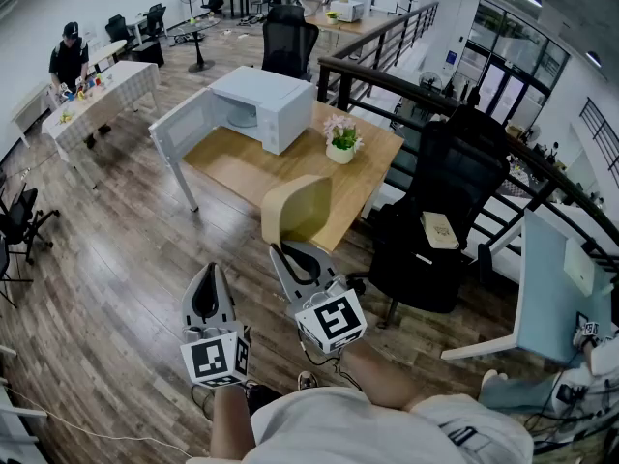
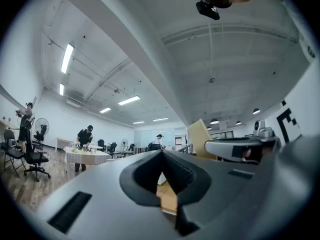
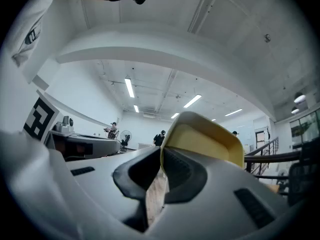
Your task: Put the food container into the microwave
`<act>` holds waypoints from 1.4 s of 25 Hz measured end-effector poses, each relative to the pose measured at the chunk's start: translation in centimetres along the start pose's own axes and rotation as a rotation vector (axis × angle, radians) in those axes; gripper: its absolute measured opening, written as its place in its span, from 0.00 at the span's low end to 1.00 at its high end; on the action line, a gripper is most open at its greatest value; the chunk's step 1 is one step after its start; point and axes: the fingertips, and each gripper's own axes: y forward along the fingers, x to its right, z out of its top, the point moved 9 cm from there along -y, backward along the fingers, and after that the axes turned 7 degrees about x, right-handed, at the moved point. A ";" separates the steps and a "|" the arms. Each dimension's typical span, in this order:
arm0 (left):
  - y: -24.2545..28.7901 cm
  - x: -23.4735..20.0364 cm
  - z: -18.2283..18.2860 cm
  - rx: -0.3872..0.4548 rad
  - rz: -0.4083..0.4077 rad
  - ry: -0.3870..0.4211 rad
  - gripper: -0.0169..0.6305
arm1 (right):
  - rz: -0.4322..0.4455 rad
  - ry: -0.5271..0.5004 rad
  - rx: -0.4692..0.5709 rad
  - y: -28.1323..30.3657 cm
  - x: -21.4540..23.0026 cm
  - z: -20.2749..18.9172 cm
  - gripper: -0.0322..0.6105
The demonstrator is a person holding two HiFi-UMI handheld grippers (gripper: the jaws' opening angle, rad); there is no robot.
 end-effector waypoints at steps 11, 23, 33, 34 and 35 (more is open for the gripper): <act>-1.3 1.8 -0.6 -0.034 0.016 0.011 0.04 | 0.030 0.009 -0.014 -1.9 0.4 -0.3 0.09; -1.8 0.2 -2.1 -0.106 0.059 0.039 0.04 | 0.120 0.004 -0.042 0.2 -0.1 -2.0 0.09; 4.0 -4.9 -5.1 -0.106 0.047 -0.027 0.04 | 0.134 -0.002 -0.126 6.7 1.1 -5.3 0.09; 4.6 -5.7 -5.4 -0.106 0.041 -0.031 0.04 | 0.136 0.000 -0.131 7.5 1.0 -5.7 0.09; 5.3 -6.5 -5.8 -0.108 0.033 -0.036 0.04 | 0.137 0.001 -0.136 8.5 0.9 -6.1 0.09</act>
